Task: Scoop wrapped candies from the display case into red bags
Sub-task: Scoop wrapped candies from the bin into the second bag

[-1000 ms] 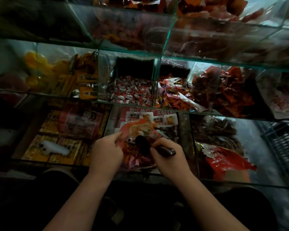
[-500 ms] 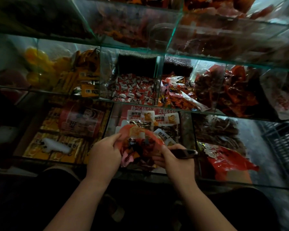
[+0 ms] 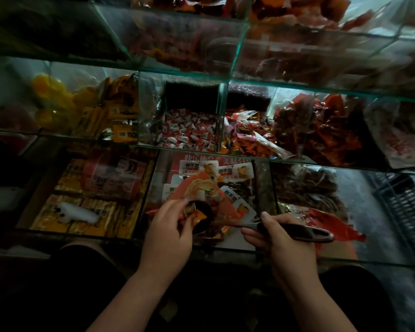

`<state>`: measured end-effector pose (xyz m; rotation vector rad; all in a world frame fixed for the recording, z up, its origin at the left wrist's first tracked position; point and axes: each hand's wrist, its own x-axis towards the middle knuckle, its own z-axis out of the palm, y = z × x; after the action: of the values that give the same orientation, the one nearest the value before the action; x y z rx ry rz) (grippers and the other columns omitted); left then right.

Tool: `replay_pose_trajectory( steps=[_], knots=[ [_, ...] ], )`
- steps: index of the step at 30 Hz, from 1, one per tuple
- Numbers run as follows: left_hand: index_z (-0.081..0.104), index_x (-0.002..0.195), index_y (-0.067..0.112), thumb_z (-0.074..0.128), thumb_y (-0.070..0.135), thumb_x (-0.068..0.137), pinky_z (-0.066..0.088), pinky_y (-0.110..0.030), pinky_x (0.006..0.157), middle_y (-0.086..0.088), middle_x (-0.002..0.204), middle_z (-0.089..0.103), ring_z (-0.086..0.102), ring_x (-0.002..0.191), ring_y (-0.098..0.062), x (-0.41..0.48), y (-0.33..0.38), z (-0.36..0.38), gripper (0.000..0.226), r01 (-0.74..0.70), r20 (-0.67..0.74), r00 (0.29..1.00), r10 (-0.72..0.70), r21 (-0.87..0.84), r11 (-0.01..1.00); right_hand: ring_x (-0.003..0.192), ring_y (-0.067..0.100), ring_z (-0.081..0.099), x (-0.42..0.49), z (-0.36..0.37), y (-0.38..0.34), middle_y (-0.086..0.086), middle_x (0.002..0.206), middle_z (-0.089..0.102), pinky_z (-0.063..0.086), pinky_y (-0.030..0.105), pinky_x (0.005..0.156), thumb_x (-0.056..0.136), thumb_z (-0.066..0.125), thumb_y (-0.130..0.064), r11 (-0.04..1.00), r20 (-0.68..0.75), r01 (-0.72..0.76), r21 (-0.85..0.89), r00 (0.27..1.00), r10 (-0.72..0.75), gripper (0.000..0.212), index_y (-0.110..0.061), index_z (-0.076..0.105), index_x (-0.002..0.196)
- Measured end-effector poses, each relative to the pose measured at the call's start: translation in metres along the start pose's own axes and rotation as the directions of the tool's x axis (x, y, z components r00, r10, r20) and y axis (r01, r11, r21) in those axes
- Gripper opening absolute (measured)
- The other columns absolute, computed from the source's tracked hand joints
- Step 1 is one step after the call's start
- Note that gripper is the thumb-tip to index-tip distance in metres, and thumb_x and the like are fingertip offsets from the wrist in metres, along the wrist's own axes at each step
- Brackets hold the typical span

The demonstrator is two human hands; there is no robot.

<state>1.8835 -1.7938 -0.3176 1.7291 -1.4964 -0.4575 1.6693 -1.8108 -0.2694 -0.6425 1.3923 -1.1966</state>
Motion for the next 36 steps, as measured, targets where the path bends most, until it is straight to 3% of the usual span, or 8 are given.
replay_pose_trajectory(
  steps=[6, 10, 17, 21, 26, 32, 34, 36],
  knots=[
    [0.033, 0.156, 0.03, 0.051, 0.052, 0.1, 0.026, -0.032, 0.12, 0.013, 0.161, 0.032, 0.027, 0.148, -0.008, 0.007, 0.0, 0.03, 0.062, 0.145, 0.231, 0.958, -0.168, 0.111, 0.983, 0.08, 0.043, 0.078, -0.014, -0.011, -0.026, 0.029, 0.083, 0.075, 0.063, 0.032, 0.064, 0.09, 0.073, -0.001, 0.996, 0.038, -0.007, 0.084, 0.999, 0.003, 0.024, -0.016, 0.074, 0.072],
    [0.037, 0.156, 0.024, 0.049, 0.046, 0.103, 0.022, -0.031, 0.123, 0.008, 0.161, 0.034, 0.027, 0.149, -0.01, 0.007, 0.006, 0.036, 0.059, 0.093, 0.236, 0.964, -0.125, 0.142, 0.986, 0.083, 0.046, 0.077, -0.02, -0.015, -0.036, 0.034, 0.086, 0.073, 0.064, 0.034, 0.066, 0.087, 0.072, 0.007, 0.995, 0.086, -0.01, 0.099, 0.996, 0.002, 0.009, 0.0, 0.067, 0.091],
    [0.048, 0.151, 0.026, 0.039, 0.048, 0.106, -0.001, -0.034, 0.127, 0.013, 0.159, 0.036, 0.011, 0.15, -0.001, 0.017, 0.034, 0.026, 0.051, -0.075, 0.18, 0.982, 0.049, 0.139, 0.987, 0.078, 0.042, 0.078, -0.031, -0.022, -0.061, 0.027, 0.08, 0.075, 0.062, 0.031, 0.06, 0.088, 0.068, 0.007, 0.975, 0.068, 0.051, 0.214, 0.995, -0.067, 0.028, -0.015, 0.074, 0.071],
    [0.06, 0.141, 0.019, 0.04, 0.045, 0.104, -0.009, -0.024, 0.124, 0.006, 0.154, 0.047, 0.029, 0.147, -0.005, 0.05, 0.062, 0.026, 0.049, -0.216, 0.099, 0.974, 0.205, 0.115, 0.97, 0.077, 0.041, 0.078, -0.032, -0.021, -0.085, 0.021, 0.074, 0.074, 0.062, 0.03, 0.06, 0.084, 0.067, 0.005, 0.946, 0.034, 0.095, 0.309, 0.993, -0.11, 0.018, -0.011, 0.068, 0.076],
    [0.068, 0.132, 0.016, 0.053, 0.028, 0.104, -0.004, -0.02, 0.123, 0.003, 0.147, 0.053, 0.034, 0.143, -0.006, 0.106, 0.1, 0.047, 0.034, -0.299, 0.078, 0.951, 0.299, -0.016, 0.954, 0.081, 0.034, 0.079, -0.015, -0.025, -0.113, 0.011, 0.073, 0.075, 0.062, 0.028, 0.063, 0.096, 0.053, 0.003, 0.882, -0.044, 0.133, 0.451, 0.991, -0.127, 0.015, -0.008, 0.06, 0.087],
    [0.048, 0.149, 0.022, 0.056, 0.026, 0.104, 0.018, -0.031, 0.122, 0.006, 0.16, 0.033, 0.023, 0.15, -0.011, 0.136, 0.12, 0.069, 0.046, -0.104, 0.177, 0.977, 0.121, -0.098, 0.99, 0.097, 0.033, 0.078, 0.042, -0.016, -0.119, 0.007, 0.079, 0.079, 0.063, 0.03, 0.076, 0.1, 0.057, -0.004, 0.818, -0.13, 0.247, 0.52, 0.969, -0.21, 0.005, -0.005, 0.061, 0.096],
    [0.04, 0.153, 0.023, 0.056, 0.025, 0.103, 0.017, -0.027, 0.119, 0.008, 0.162, 0.028, 0.022, 0.151, -0.011, 0.127, 0.113, 0.069, 0.052, -0.056, 0.228, 0.971, 0.074, -0.084, 0.995, 0.1, 0.025, 0.078, 0.068, -0.009, -0.117, 0.01, 0.093, 0.08, 0.062, 0.028, 0.082, 0.096, 0.064, -0.012, 0.849, -0.161, 0.418, 0.324, 0.909, -0.386, 0.005, -0.01, 0.062, 0.1],
    [0.036, 0.156, 0.022, 0.055, 0.021, 0.104, 0.015, -0.025, 0.117, 0.007, 0.164, 0.026, 0.02, 0.151, -0.01, 0.117, 0.103, 0.068, 0.055, -0.033, 0.261, 0.964, 0.047, -0.058, 0.998, 0.096, 0.005, 0.071, 0.094, -0.01, -0.111, 0.0, 0.104, 0.073, 0.055, 0.015, 0.081, 0.095, 0.067, -0.017, 0.673, -0.011, 0.699, -0.243, 0.691, -0.723, 0.01, -0.02, 0.063, 0.103]
  ],
)
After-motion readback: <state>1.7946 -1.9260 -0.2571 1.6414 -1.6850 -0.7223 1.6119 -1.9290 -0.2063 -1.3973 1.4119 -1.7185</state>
